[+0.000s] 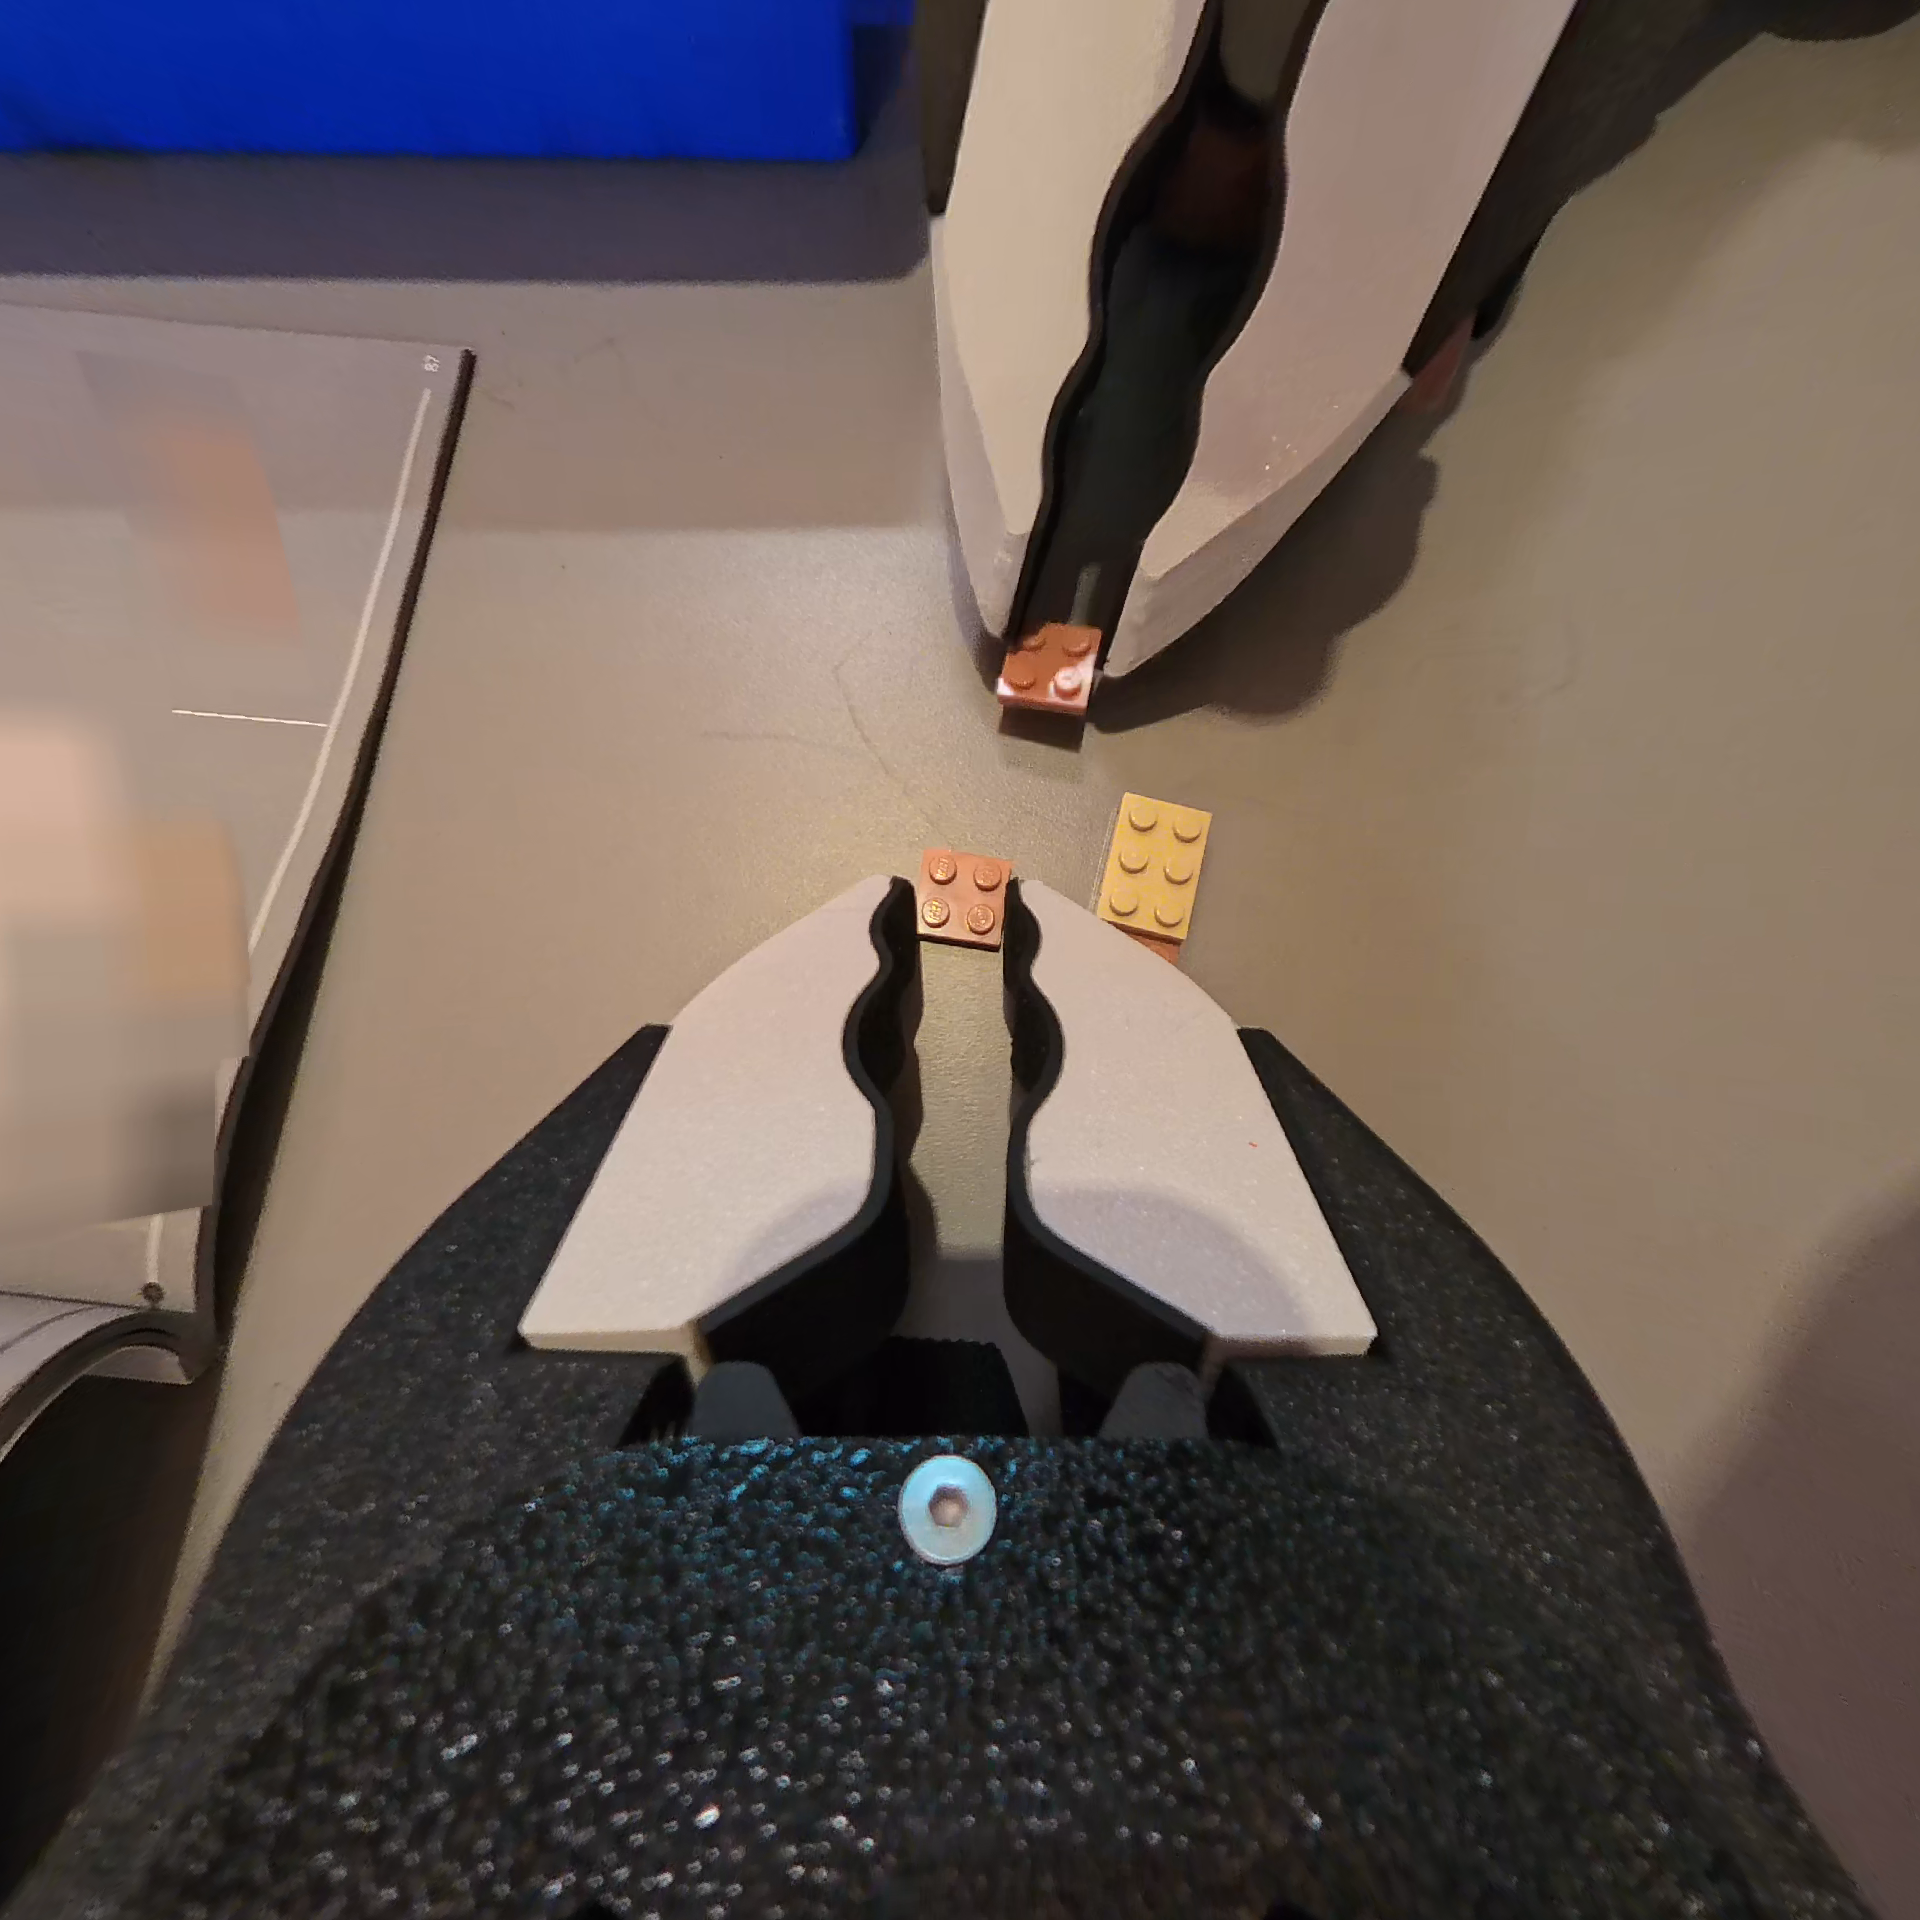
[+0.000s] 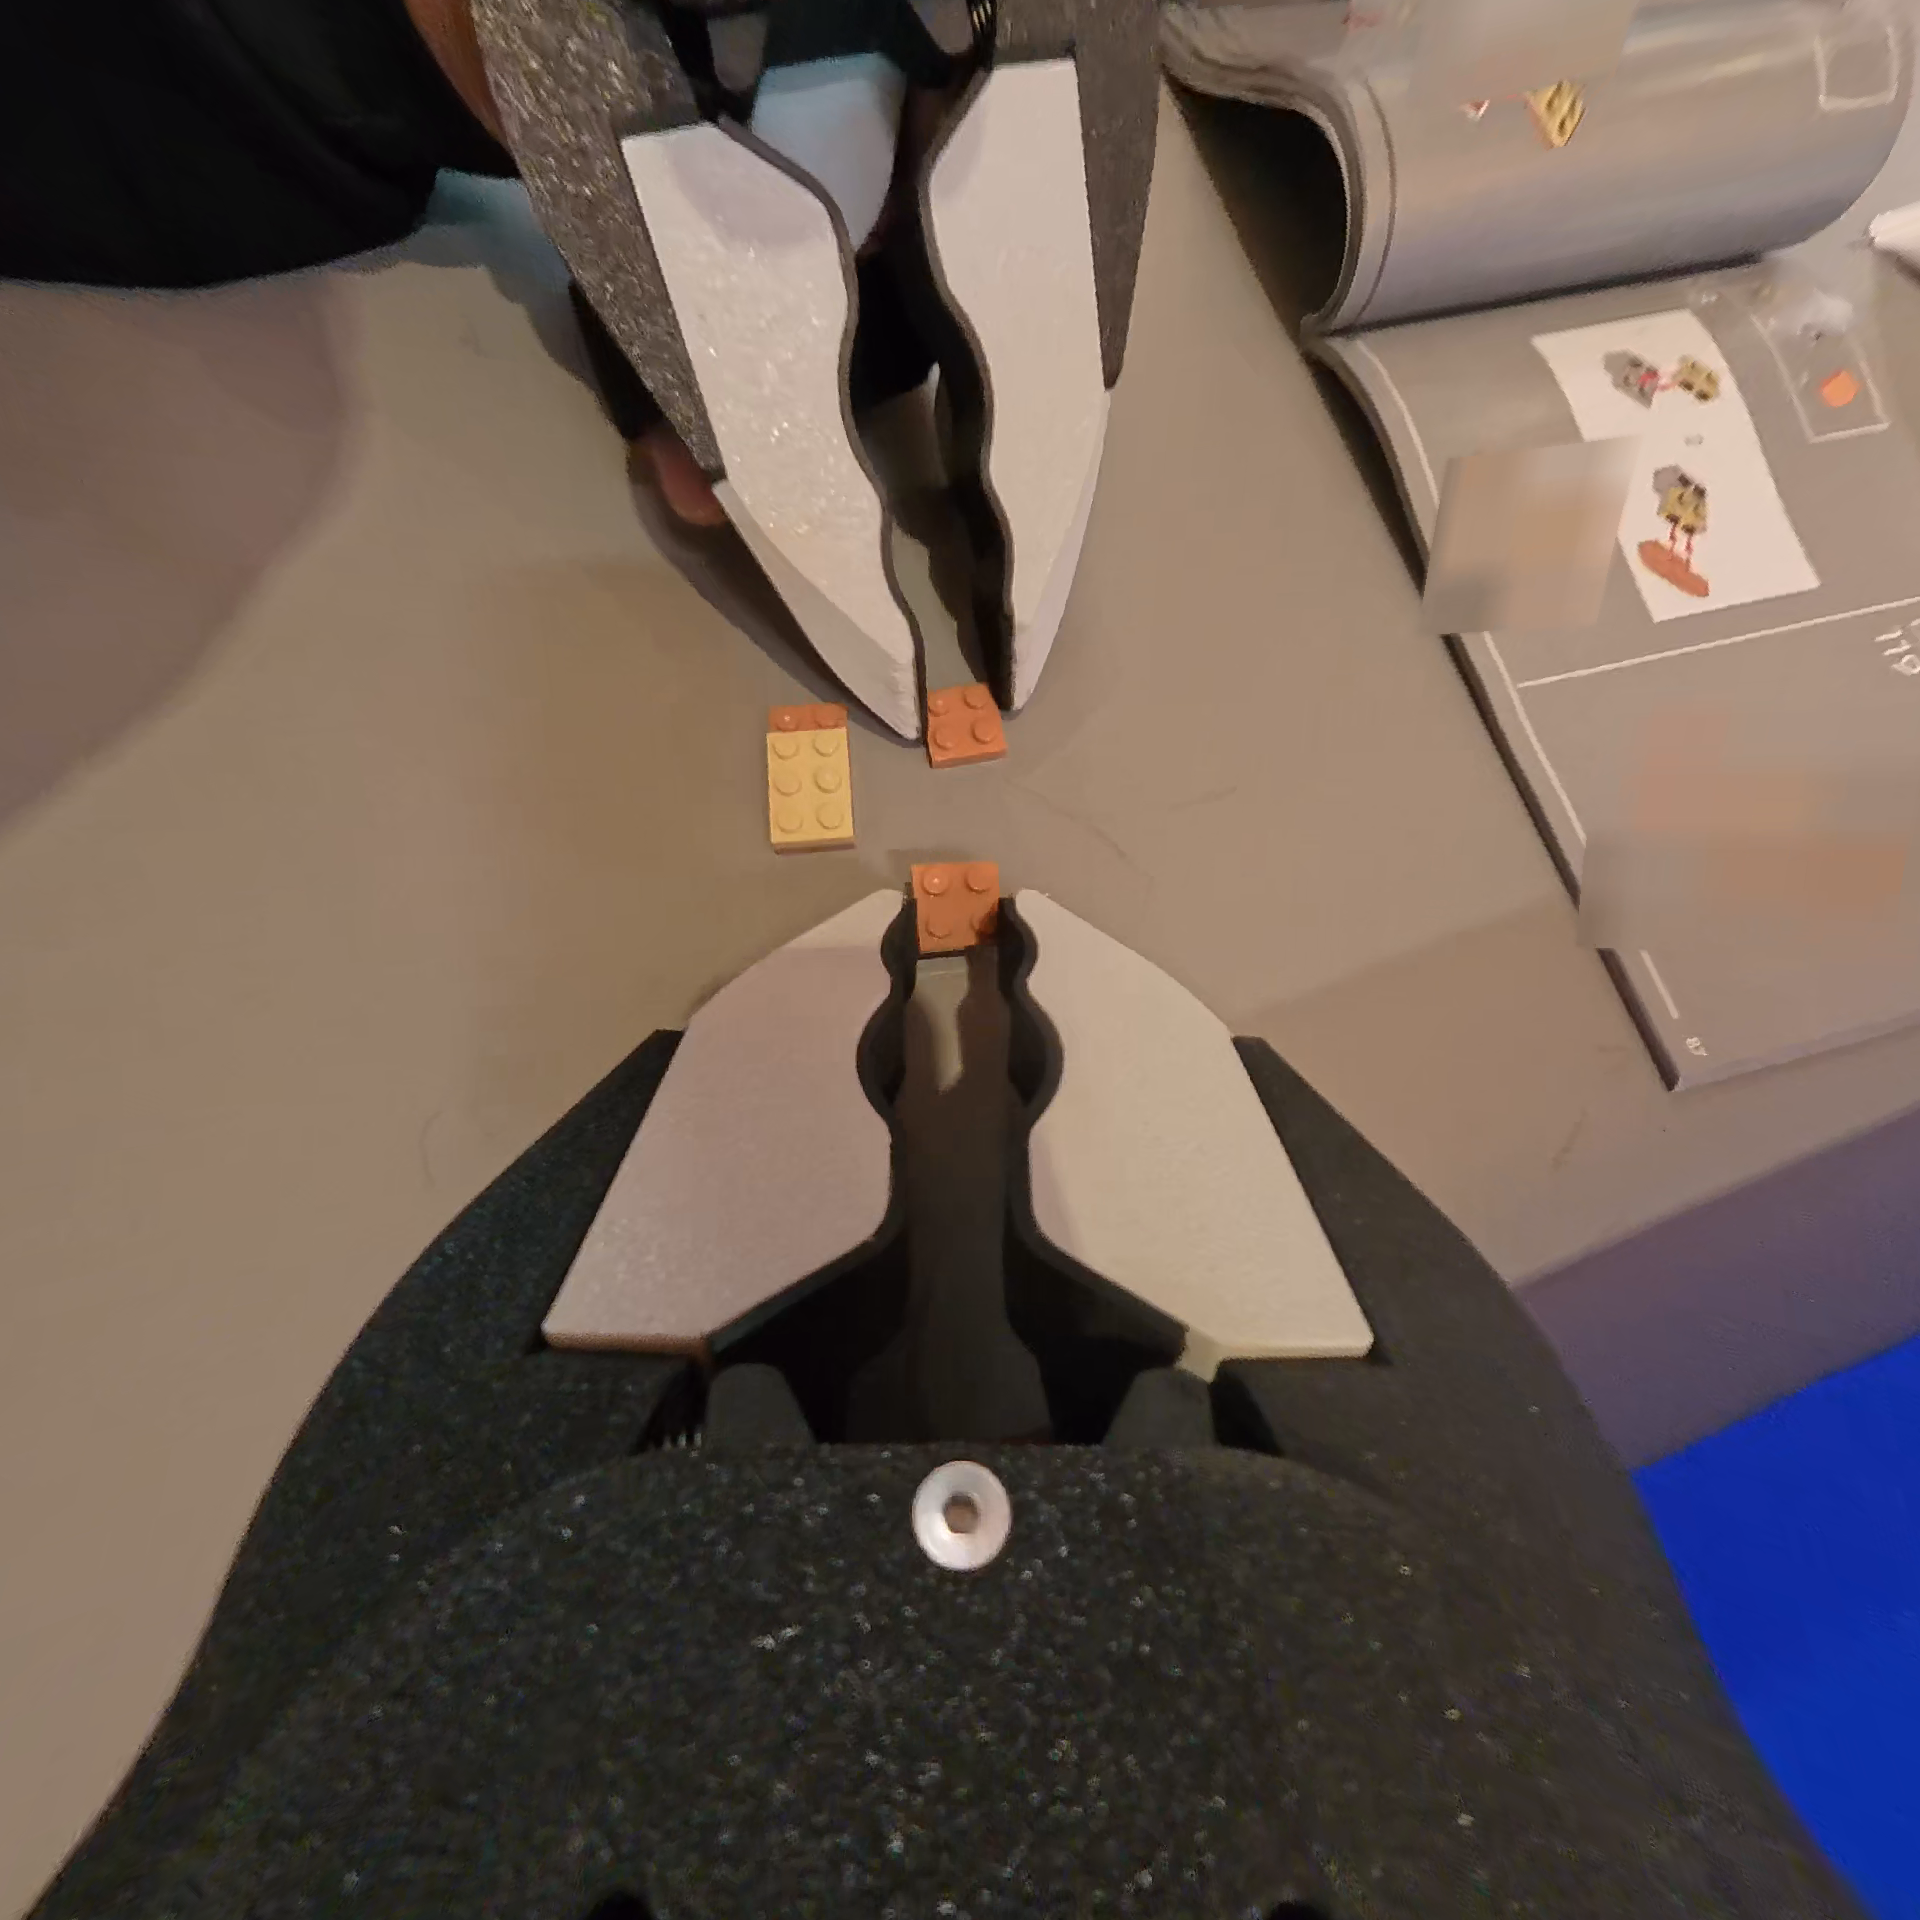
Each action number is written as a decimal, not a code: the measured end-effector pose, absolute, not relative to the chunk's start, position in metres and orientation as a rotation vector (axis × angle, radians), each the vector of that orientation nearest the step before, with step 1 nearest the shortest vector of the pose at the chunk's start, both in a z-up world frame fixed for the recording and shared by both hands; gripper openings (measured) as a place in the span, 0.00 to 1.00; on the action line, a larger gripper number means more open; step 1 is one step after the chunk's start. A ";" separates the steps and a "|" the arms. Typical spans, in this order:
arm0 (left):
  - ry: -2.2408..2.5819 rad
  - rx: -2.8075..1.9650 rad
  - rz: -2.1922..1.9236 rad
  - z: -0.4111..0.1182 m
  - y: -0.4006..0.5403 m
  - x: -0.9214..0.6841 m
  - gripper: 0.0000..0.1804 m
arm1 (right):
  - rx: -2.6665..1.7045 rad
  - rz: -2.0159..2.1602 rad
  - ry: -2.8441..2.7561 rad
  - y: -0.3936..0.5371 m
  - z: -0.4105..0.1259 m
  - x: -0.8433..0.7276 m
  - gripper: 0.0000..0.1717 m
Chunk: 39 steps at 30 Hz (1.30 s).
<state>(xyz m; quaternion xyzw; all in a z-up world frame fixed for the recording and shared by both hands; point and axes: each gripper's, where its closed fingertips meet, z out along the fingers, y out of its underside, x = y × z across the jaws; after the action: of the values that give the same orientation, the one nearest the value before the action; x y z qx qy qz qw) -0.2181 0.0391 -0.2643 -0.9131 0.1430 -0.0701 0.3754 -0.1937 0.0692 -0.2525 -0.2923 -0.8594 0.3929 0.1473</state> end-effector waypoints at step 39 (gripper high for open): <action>0.253 -2.280 -0.236 -0.256 0.042 -0.227 0.08 | -1.303 0.330 -2.423 0.306 -0.232 -0.271 0.10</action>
<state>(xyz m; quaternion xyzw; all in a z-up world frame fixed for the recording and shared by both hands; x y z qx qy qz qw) -0.2269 0.0422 -0.2560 -0.9037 0.1001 -0.0934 0.4058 -0.2714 0.3055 -0.2323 -0.4622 -0.8595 0.1172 0.1841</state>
